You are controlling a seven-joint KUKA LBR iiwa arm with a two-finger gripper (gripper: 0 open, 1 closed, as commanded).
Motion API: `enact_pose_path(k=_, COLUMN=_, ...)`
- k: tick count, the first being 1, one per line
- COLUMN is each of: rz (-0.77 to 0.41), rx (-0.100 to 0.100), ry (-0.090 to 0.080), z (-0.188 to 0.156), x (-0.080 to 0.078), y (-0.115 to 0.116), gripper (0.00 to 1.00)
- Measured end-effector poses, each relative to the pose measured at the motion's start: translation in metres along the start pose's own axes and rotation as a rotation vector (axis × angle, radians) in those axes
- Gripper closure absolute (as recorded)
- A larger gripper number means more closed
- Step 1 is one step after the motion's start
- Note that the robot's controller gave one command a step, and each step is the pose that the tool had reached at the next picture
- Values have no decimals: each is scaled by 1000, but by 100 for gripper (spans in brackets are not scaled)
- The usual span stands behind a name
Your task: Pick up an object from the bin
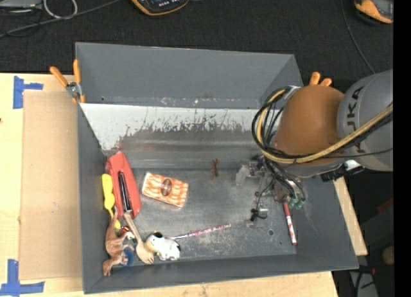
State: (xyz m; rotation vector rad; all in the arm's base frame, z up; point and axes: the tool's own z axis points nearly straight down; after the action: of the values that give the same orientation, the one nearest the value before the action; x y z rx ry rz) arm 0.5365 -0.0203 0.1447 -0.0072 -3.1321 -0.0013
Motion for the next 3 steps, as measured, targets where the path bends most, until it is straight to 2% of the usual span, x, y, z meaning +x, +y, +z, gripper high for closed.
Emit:
enact_pose_path(k=1, rz=-1, rx=0, ry=-8, z=-4, x=-2, y=0, gripper=0)
enact_pose_path(k=2, rz=-150, rx=0, ry=-6, z=53, x=9, y=69, gripper=0)
enact_pose_path(k=3, rz=-177, rx=2, ry=-8, z=53, x=11, y=88, gripper=0)
